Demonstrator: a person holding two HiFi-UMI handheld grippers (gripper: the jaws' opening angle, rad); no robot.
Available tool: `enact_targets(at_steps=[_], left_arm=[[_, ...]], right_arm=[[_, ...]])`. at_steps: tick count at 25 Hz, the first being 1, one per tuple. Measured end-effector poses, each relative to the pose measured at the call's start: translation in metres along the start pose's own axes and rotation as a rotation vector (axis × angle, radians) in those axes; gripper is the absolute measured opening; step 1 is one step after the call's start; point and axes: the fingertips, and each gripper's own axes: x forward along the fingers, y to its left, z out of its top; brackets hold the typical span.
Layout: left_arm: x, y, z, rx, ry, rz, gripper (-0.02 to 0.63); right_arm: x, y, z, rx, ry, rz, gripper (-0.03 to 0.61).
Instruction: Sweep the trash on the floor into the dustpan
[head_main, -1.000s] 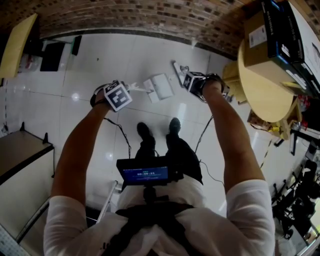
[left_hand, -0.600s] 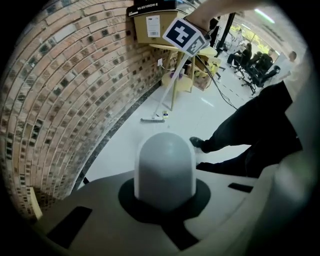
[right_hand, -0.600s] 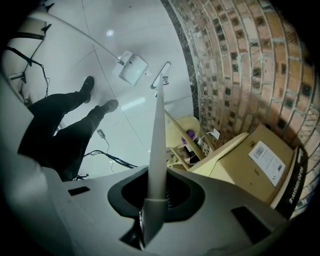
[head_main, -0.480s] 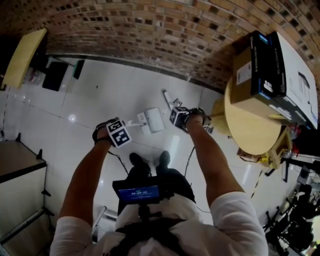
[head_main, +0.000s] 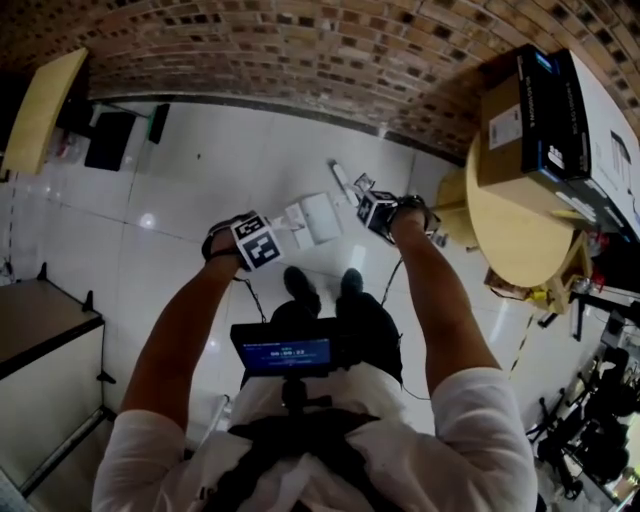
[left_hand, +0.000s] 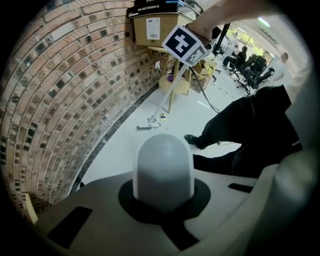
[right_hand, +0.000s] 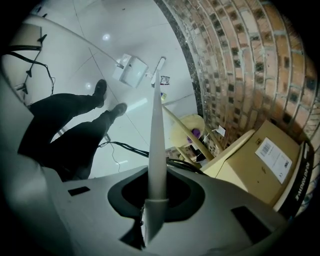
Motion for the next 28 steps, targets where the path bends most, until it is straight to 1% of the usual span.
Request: enact_targets(at_steps=[3, 5, 12, 14, 16, 17, 19, 21, 22, 25, 28], left_arm=[[0.0, -0.005, 0.003, 0.002, 0.001, -0.008, 0.003], [0.0, -0.005, 0.006, 0.001, 0.003, -0.005, 0.003], [-0.002, -0.01, 0.018, -0.018, 0.009, 0.02, 0.002], [-0.002, -0.009, 0.021, -0.016, 0.017, 0.027, 0.002], [-0.005, -0.003, 0.018, -0.018, 0.018, 0.054, 0.002], [-0.006, 0.003, 0.014, -0.033, 0.016, 0.075, 0.002], [-0.01, 0.021, 0.003, -0.107, 0.011, 0.117, 0.0], [-0.013, 0.033, -0.006, -0.187, 0.006, 0.128, 0.002], [-0.013, 0.034, -0.007, -0.204, 0.005, 0.125, 0.002], [-0.011, 0.026, 0.001, -0.192, -0.007, 0.119, 0.002], [-0.011, 0.017, 0.009, -0.17, -0.02, 0.126, 0.001]], right_arm=[[0.003, -0.001, -0.002, -0.009, 0.01, 0.006, 0.043], [0.011, 0.001, 0.002, -0.014, -0.011, 0.023, 0.043], [0.053, 0.018, 0.028, -0.028, -0.161, 0.118, 0.043], [0.064, 0.021, 0.032, -0.029, -0.195, 0.148, 0.043], [0.075, 0.021, 0.03, -0.026, -0.215, 0.176, 0.043], [0.079, 0.02, 0.028, -0.025, -0.22, 0.184, 0.043], [0.085, 0.019, 0.026, -0.023, -0.228, 0.193, 0.043], [0.087, 0.025, 0.025, -0.025, -0.239, 0.214, 0.043], [0.087, 0.029, 0.024, -0.026, -0.249, 0.233, 0.043], [0.082, 0.041, 0.024, -0.03, -0.296, 0.298, 0.043], [0.081, 0.04, 0.021, -0.025, -0.338, 0.303, 0.043]])
